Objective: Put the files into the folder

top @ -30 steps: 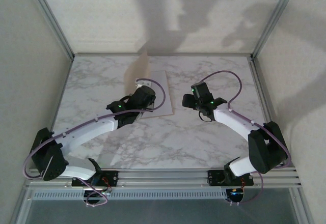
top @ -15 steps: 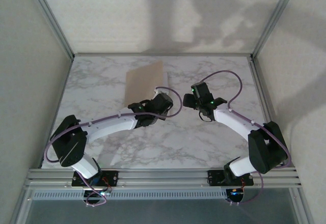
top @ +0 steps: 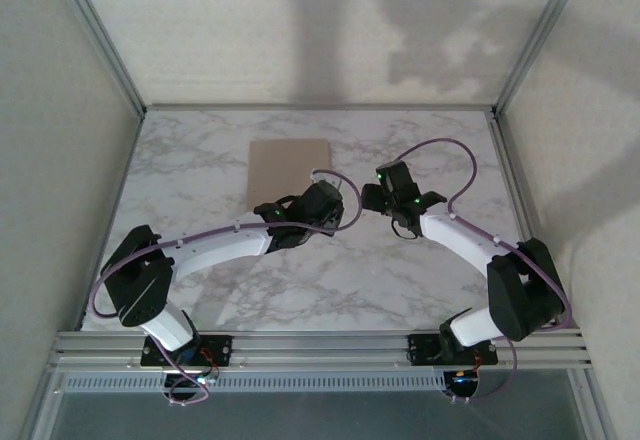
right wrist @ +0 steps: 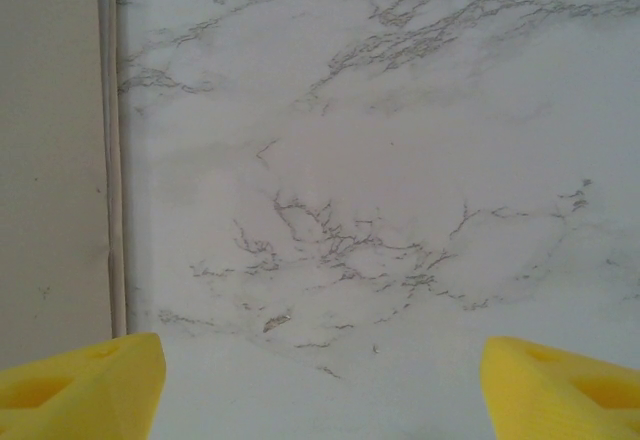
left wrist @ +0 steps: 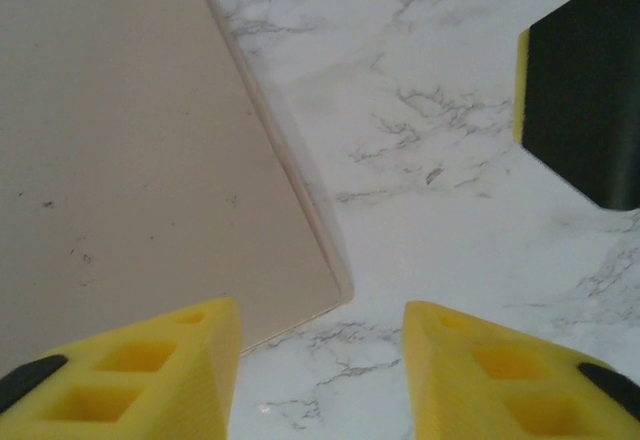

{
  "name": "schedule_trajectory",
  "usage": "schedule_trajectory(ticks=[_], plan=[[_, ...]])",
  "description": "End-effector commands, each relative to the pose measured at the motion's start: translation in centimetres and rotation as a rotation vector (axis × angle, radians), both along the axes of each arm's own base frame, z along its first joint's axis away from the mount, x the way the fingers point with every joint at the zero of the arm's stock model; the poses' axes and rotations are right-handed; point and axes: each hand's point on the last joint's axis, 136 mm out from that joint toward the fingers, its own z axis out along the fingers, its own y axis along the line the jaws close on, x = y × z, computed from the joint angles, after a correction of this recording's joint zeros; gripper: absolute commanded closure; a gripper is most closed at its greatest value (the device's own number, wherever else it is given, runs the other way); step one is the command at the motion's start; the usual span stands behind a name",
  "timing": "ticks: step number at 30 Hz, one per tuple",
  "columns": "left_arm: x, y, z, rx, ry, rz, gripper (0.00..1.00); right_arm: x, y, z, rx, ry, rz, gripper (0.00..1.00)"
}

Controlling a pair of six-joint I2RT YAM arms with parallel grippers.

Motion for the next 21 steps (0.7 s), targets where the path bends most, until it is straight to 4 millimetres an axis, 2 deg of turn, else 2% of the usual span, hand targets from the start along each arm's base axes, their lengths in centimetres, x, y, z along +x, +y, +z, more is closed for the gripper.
schedule_trajectory(ticks=[1, 5, 7, 9, 12, 14, 17, 21], plan=[[0.5, -1.0, 4.3, -0.122, -0.082, -0.004, 0.46, 0.3, -0.8, 1.0, -0.008, -0.028, -0.040, 0.17], [2.0, 0.7, 7.2, -0.169, -0.189, 0.089, 0.23, 0.2, -1.2, 1.6, -0.005, -0.059, -0.046, 0.17], [3.0, 2.5, 8.6, -0.163, -0.263, 0.175, 0.11, 0.1, -1.6, 1.9, -0.010, -0.080, -0.055, 0.17], [3.8, 4.2, 9.5, -0.148, -0.327, 0.237, 0.02, 0.0, -2.1, 2.3, -0.016, -0.105, -0.069, 0.16], [5.1, 6.8, 9.8, -0.162, -0.399, 0.288, 0.00, -0.3, -2.8, 3.1, -0.021, -0.140, -0.093, 0.13], [6.2, 9.3, 9.6, -0.188, -0.419, 0.346, 0.01, -0.5, -3.4, 3.4, -0.026, -0.160, -0.113, 0.09], [6.9, 14.2, 9.4, -0.183, -0.477, 0.463, 0.01, -0.6, -4.5, 4.1, -0.045, -0.193, -0.148, 0.06], [6.0, 22.2, 9.1, -0.116, -0.564, 0.682, 0.00, -1.0, -6.8, 4.8, -0.112, -0.228, -0.233, 0.01]])
